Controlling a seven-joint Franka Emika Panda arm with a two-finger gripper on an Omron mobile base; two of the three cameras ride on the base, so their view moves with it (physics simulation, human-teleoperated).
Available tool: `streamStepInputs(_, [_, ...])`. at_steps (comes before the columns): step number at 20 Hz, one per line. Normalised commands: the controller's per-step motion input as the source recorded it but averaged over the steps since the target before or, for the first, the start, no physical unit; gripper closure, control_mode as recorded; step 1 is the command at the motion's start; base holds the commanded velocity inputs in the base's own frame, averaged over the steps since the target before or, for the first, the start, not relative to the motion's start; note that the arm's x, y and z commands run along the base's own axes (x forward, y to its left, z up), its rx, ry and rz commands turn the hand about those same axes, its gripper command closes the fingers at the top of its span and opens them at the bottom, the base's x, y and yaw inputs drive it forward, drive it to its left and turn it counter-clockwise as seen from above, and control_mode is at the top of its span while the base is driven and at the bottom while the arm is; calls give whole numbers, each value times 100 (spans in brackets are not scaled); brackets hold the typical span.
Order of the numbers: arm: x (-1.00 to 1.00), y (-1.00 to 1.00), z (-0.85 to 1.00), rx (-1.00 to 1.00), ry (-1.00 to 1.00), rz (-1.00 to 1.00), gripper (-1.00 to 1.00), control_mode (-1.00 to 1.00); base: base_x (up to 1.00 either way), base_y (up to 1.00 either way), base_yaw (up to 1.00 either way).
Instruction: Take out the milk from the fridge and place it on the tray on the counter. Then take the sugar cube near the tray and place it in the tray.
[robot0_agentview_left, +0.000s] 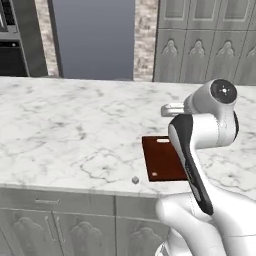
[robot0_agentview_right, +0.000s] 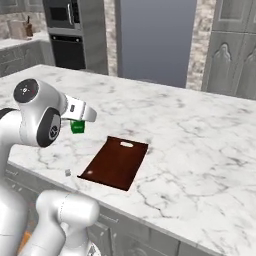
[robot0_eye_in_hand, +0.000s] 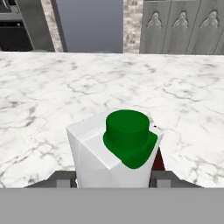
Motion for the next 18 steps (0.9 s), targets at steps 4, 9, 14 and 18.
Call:
streamStepInputs(4, [0,0,0,0,0,0,100,100,-15,-71,-32])
streamStepInputs(9, [0,0,0,0,0,0,100,100,3,29,-56])
streamStepInputs(14, [0,0,0,0,0,0,100,100,27,4,-28])
streamStepInputs(18, [0,0,0,0,0,0,100,100,26,36,0])
